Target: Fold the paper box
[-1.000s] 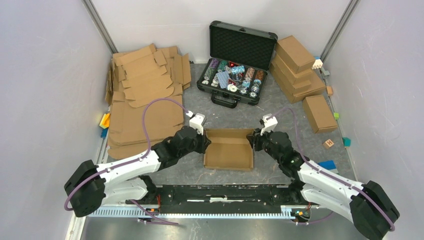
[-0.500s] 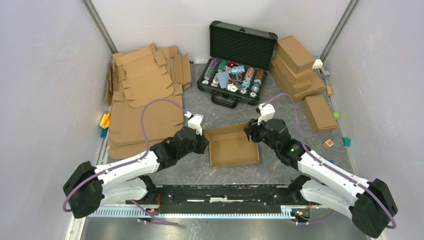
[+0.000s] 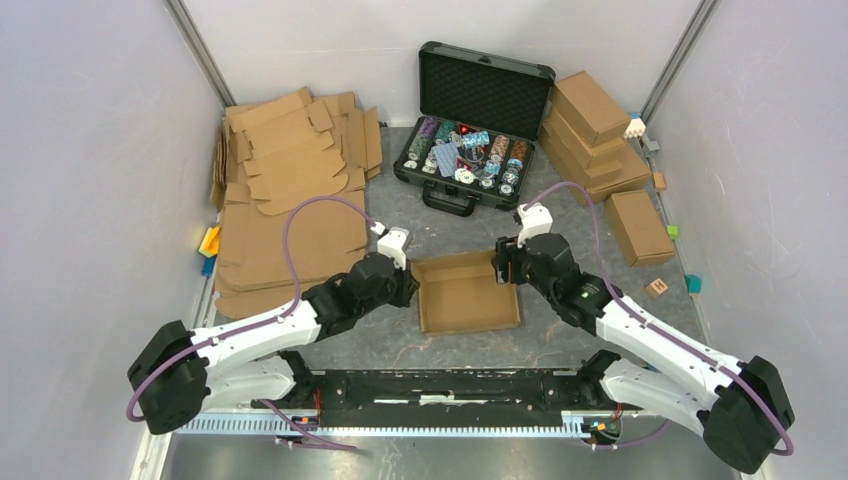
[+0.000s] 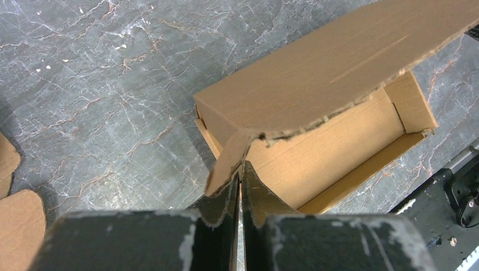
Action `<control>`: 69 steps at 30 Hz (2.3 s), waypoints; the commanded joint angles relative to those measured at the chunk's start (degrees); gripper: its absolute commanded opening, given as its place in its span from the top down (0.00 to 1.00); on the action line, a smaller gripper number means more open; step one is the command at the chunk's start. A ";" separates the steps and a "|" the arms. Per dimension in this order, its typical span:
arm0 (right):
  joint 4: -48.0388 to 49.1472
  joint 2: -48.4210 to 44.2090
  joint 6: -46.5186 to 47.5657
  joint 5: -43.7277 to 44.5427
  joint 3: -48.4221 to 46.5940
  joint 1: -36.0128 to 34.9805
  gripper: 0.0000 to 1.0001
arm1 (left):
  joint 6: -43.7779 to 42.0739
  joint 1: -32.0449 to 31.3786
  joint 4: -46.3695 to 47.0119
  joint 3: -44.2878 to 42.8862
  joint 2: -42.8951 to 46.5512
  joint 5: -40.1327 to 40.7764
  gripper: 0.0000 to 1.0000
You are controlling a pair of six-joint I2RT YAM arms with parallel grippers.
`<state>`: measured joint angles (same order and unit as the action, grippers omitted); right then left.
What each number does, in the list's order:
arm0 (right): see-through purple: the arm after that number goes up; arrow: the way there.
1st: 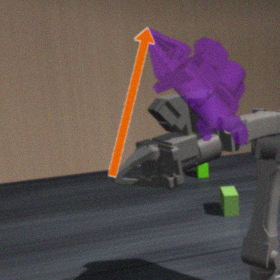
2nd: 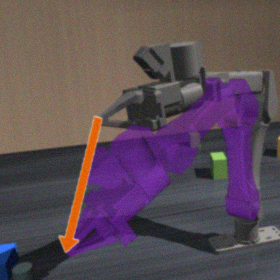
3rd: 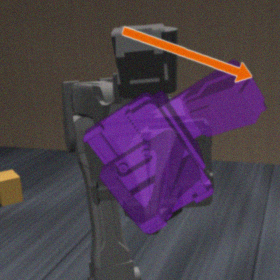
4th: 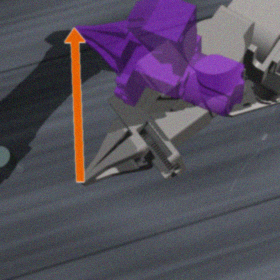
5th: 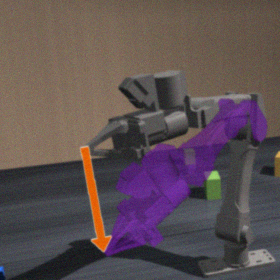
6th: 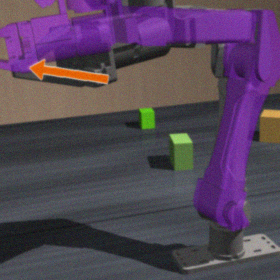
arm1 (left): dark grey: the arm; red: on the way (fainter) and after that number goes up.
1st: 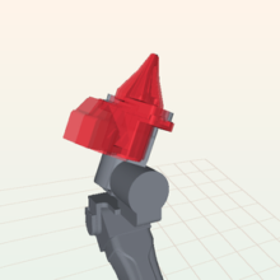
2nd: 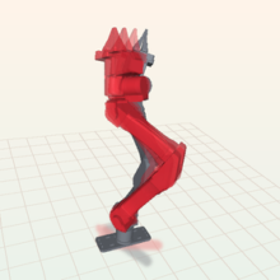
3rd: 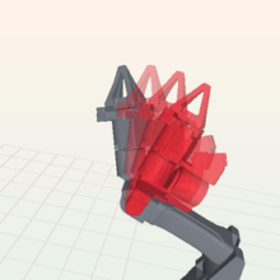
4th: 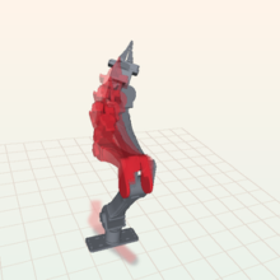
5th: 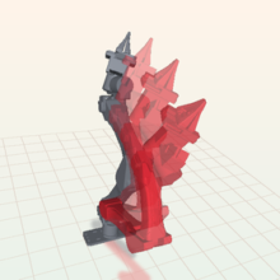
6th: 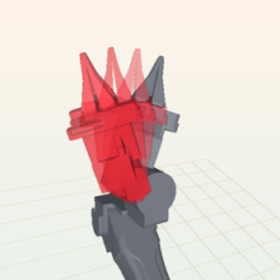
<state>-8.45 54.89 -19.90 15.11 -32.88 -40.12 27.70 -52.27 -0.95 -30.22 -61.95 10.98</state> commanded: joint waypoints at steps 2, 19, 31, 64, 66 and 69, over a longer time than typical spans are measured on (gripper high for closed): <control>-1.21 -2.39 0.50 3.49 0.61 -0.22 0.49 | 2.18 -0.35 -0.38 -2.70 -0.40 1.05 0.91; -4.38 2.38 -16.24 -7.85 -7.16 -0.16 0.68 | 1.95 -0.62 -0.22 -3.28 -1.10 0.79 0.92; -6.89 5.14 -24.40 -6.65 -10.85 -0.22 0.74 | 2.08 -0.81 0.51 -2.85 -1.42 0.68 0.92; 5.40 8.74 -8.77 -6.33 -5.64 -0.05 0.47 | -4.11 22.45 -8.89 -8.27 3.78 -15.38 0.40; 5.05 9.88 -8.78 -5.73 -6.26 0.00 0.48 | -4.75 22.69 -9.45 -9.14 2.63 -14.94 0.40; 5.06 11.00 -9.06 -4.72 -6.58 -0.04 0.51 | -5.19 23.48 -9.61 -10.37 0.91 -14.42 0.41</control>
<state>-5.78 64.75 -29.08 9.10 -36.73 -40.12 25.63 -29.85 -12.93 -36.88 -59.31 -2.15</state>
